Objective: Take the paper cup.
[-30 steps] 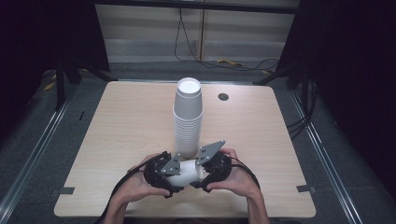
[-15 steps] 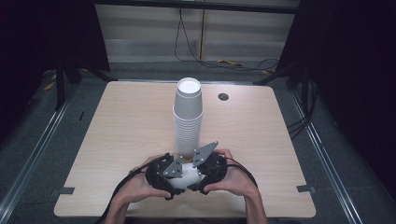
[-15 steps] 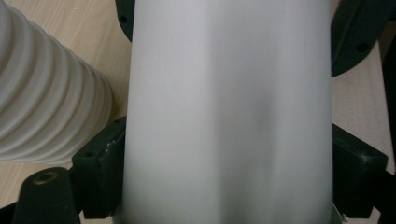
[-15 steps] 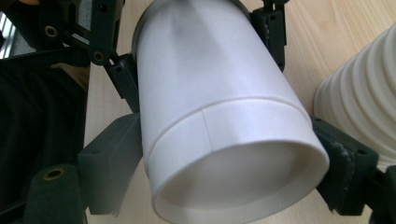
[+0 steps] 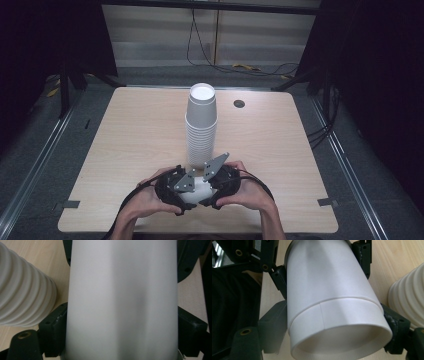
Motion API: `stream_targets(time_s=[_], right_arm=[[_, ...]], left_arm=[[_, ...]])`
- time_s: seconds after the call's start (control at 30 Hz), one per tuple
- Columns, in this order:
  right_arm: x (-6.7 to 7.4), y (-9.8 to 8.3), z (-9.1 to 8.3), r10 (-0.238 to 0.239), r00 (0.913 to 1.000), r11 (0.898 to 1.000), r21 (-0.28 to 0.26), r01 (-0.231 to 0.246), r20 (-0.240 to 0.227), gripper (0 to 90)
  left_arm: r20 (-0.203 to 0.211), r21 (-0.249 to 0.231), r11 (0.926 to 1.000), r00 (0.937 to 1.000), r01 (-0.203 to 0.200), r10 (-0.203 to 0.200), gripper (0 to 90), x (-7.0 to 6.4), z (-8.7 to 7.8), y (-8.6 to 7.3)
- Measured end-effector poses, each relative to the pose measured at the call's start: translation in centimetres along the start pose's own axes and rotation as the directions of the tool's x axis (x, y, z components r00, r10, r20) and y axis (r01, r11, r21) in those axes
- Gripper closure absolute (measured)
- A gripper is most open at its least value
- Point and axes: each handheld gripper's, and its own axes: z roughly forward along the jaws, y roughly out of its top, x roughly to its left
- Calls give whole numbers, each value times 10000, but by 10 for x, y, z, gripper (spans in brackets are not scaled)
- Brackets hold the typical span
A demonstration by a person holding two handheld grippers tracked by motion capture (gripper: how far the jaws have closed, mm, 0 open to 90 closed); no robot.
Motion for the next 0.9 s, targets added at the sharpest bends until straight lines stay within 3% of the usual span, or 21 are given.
stream_targets(time_s=[0.2,0.37,0.7,0.9], right_arm=[[0,1,1,178,9994,9998,-65,-180,-312,206],[1,2,-1,38,9997,10000,-58,-40,-236,218],[2,1,-6,19,9998,9996,-267,-25,-221,223],[2,1,-7,75,9998,9995,-295,-81,-205,224]], left_arm=[[59,-83,9998,9998,-164,165,155,-2,-1,2],[96,-62,9996,9996,-265,266,156,-1,-3,2],[64,-917,9953,9994,-324,331,135,0,-6,-3],[-44,-1016,9939,9991,-424,422,132,0,-7,-3]])
